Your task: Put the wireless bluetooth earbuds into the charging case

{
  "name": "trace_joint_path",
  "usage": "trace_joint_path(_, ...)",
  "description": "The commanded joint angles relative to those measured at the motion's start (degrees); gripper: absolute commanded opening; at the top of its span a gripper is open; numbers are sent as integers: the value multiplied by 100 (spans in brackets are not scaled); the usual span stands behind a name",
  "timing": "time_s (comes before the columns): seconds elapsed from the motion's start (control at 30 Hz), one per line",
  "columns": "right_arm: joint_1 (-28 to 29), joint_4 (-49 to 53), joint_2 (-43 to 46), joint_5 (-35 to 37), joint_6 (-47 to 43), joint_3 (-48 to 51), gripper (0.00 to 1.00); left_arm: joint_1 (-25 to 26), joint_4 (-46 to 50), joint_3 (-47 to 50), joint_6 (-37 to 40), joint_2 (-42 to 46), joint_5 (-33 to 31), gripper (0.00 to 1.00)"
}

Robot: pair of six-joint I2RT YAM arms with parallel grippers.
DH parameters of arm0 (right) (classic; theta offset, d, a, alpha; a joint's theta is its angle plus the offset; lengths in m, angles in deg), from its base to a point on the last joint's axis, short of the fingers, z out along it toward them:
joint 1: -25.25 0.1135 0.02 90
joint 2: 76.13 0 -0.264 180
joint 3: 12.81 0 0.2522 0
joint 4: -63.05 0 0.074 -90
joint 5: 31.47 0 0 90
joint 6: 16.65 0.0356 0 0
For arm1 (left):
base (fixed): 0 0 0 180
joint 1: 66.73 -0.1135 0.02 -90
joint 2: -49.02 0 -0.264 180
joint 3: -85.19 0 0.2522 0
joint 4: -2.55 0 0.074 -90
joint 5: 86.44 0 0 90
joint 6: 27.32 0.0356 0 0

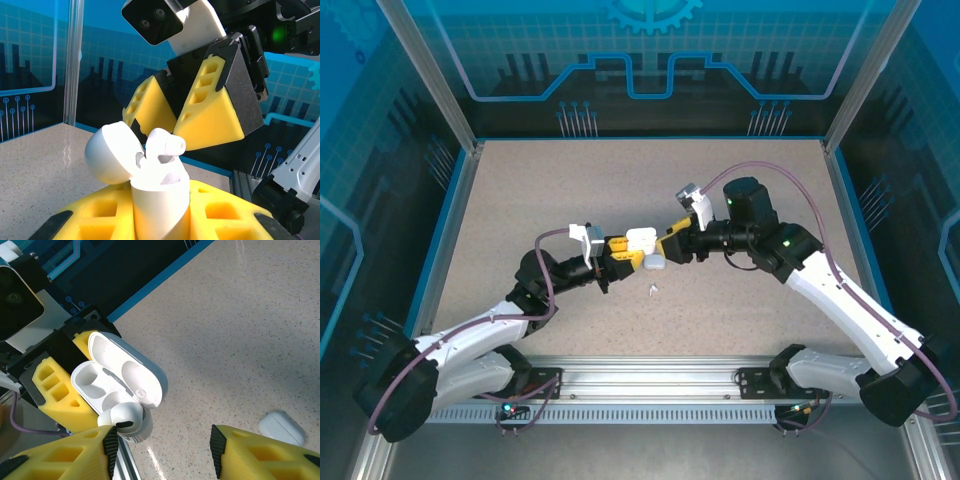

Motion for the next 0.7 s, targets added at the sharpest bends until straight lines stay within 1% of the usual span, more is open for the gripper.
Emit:
trace_joint_path(0.0, 100, -149, -71, -69, 52, -188, 54, 39, -371, -113, 1, -10, 66, 8)
trace_joint_path(0.43, 174, -272, -283, 11, 133, -347, 55, 37, -379, -68, 12, 16, 72, 8)
trace_joint_path(0.57, 166, -239, -139, -92, 81, -384, 56, 41, -380, -52, 22, 42, 54, 8)
trace_joint_path(0.67, 154, -223, 84, -92, 52, -367, 60, 36, -376, -32, 44, 64, 42, 8)
